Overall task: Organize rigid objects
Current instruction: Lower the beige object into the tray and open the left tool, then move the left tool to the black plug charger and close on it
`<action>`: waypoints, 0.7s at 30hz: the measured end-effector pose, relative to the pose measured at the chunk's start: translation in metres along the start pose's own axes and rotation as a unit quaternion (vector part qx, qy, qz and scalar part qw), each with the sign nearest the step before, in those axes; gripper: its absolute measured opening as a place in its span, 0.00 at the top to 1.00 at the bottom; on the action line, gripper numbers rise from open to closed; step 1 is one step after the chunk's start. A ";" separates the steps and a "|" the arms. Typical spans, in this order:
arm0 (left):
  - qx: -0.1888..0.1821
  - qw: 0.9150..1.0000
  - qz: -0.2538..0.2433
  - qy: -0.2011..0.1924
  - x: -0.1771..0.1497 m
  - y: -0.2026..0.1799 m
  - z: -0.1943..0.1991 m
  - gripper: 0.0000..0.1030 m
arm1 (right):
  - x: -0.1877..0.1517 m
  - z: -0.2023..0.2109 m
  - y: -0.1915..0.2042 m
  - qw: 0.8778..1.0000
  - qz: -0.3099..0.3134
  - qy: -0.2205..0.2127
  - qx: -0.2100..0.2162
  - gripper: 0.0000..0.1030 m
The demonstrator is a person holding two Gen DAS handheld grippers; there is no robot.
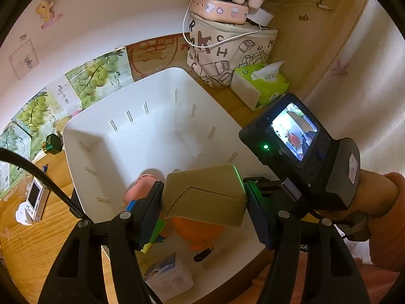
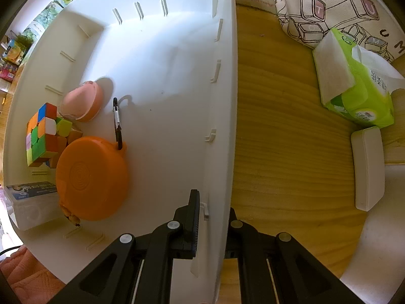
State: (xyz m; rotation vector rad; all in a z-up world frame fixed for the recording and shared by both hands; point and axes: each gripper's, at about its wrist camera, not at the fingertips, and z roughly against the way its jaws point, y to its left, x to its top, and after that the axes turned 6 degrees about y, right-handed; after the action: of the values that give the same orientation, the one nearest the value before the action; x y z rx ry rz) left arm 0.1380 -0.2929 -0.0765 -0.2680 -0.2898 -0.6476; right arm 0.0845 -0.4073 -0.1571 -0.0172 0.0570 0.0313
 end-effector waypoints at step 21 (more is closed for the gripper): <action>0.058 0.996 0.050 -0.046 -0.040 0.057 0.026 0.20 | 0.005 -0.014 -0.002 1.000 -0.012 0.010 -0.002 0.92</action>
State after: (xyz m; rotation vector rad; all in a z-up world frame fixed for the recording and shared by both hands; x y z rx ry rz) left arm 0.1382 -0.2182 -0.0751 -0.1993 -0.3980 -0.5188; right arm 0.0888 -0.4095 -0.1713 -0.0218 0.0762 0.0068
